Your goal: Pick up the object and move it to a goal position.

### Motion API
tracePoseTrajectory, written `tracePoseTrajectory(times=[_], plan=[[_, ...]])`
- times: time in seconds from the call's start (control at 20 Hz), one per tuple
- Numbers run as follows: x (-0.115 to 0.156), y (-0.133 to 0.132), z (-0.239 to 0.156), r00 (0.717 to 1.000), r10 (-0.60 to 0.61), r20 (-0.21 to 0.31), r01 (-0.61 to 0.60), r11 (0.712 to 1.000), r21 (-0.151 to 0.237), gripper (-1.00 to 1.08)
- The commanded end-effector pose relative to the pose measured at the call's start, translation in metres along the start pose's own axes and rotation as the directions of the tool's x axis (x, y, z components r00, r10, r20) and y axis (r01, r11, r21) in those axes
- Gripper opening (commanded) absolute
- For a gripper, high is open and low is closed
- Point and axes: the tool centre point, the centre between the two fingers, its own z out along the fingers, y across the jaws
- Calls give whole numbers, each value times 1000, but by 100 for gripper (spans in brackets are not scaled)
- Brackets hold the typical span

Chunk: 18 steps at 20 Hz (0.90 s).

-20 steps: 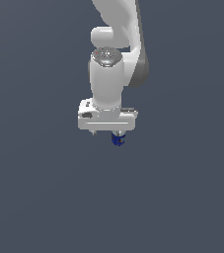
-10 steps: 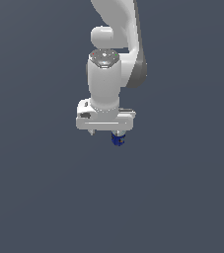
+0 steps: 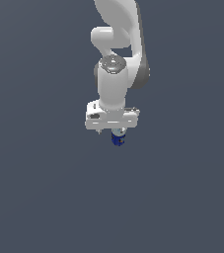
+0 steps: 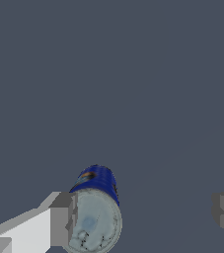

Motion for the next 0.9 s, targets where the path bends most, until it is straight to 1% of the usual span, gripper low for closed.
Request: tracePoseTrajectory(times=[0.0, 0.2, 0.45, 0.65, 0.85], plan=[[-12, -11, 10, 999, -32, 5, 32, 999, 6, 100], [-31, -27, 24, 997, -81, 13, 80, 997, 15, 100], [-48, -39, 35, 993, -120, 18, 119, 993, 22, 100], [-55, -43, 39, 991, -134, 20, 134, 991, 25, 100], [-54, -43, 39, 991, -134, 21, 133, 991, 25, 100]])
